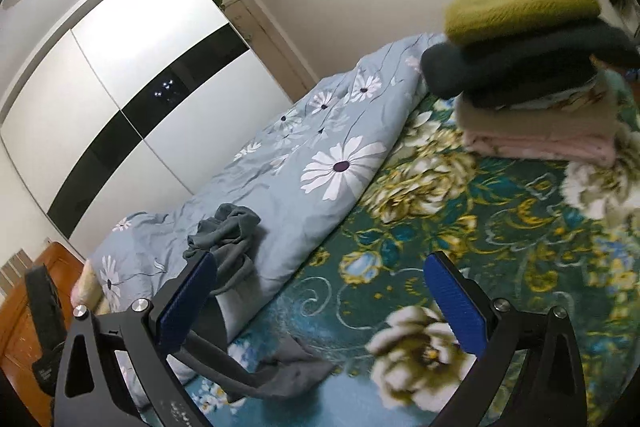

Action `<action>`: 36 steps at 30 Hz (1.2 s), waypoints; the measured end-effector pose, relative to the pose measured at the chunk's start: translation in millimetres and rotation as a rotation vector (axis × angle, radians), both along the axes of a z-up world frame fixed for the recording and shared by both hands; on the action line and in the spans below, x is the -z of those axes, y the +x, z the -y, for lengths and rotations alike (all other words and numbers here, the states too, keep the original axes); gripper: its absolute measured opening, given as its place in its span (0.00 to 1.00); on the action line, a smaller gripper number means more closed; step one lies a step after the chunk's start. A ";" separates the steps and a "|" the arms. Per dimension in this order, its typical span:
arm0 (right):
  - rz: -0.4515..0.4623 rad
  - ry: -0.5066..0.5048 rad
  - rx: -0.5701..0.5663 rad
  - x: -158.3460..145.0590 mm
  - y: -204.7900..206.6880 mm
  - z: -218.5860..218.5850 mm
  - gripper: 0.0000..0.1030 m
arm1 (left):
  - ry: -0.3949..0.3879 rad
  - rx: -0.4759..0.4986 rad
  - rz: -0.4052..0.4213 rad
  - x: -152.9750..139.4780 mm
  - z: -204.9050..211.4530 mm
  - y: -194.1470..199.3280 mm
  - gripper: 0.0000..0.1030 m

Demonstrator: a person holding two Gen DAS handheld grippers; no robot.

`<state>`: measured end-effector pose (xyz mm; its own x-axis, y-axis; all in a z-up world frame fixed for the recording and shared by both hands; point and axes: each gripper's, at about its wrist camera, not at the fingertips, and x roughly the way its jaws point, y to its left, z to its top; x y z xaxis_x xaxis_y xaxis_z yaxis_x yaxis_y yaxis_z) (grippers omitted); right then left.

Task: Fold clothes

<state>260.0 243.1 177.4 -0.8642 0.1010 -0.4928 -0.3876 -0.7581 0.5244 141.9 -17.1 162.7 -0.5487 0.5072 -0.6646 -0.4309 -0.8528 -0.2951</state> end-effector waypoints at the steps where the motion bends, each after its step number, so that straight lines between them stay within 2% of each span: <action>1: -0.004 -0.001 -0.003 -1.5 4.9 -0.1 1.00 | -0.007 0.002 -0.019 -2.2 -0.3 5.0 0.05; 2: -0.009 -0.002 -0.009 -2.4 8.6 0.8 1.00 | -0.014 0.004 -0.038 -4.4 -0.5 9.9 0.05; 7: 0.017 -0.010 -0.059 -2.6 1.8 12.0 1.00 | 0.049 -0.006 -0.083 -25.2 6.1 21.0 0.05; 9: 0.014 -0.008 -0.081 -5.2 -1.2 18.8 1.00 | 0.052 -0.001 -0.128 -37.7 11.0 29.6 0.05; 13: -0.011 -0.002 -0.077 -11.4 8.0 20.5 1.00 | 0.039 0.098 -0.191 -54.7 -1.9 50.9 0.05; 16: -0.022 -0.019 -0.036 -13.5 20.8 10.4 1.00 | 0.110 0.206 -0.219 -70.8 -30.8 66.0 0.00; 19: -0.024 -0.029 0.010 -15.7 34.3 -1.9 1.00 | 0.193 0.330 -0.230 -89.3 -73.4 82.4 0.00; 21: -0.015 -0.026 0.039 -17.4 42.8 -10.4 1.00 | 0.215 0.388 -0.231 -97.9 -100.4 87.8 0.00; 23: -0.004 -0.013 0.059 -18.5 52.0 -16.4 1.00 | 0.202 0.404 -0.206 -95.4 -116.7 82.1 0.00; 26: 0.009 0.004 0.078 -16.0 62.1 -21.0 1.00 | 0.193 0.367 -0.126 -77.3 -117.0 57.0 0.00; 30: 0.036 -0.010 0.073 -6.3 62.0 -23.8 1.00 | 0.124 0.175 0.003 -31.7 -84.1 -15.1 0.01; 31: 0.046 -0.008 0.068 -3.5 59.7 -23.4 1.00 | 0.106 0.115 0.047 -20.1 -72.4 -37.1 0.05; 33: 0.068 -0.008 0.056 2.8 53.6 -23.0 1.00 | 0.092 -0.005 0.157 7.6 -45.8 -78.7 0.12; 35: 0.087 -0.010 0.043 8.3 47.6 -22.3 1.00 | 0.107 -0.109 0.248 28.2 -20.9 -113.0 0.38; 36: 0.096 -0.011 0.037 10.9 44.4 -21.8 1.00 | 0.125 -0.161 0.287 38.3 -8.4 -132.9 0.44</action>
<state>304.4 264.9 166.5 -0.8088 0.1264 -0.5743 -0.4641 -0.7370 0.4914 9.0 -8.7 124.4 -0.4285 0.5169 -0.7411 -0.1785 -0.8525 -0.4914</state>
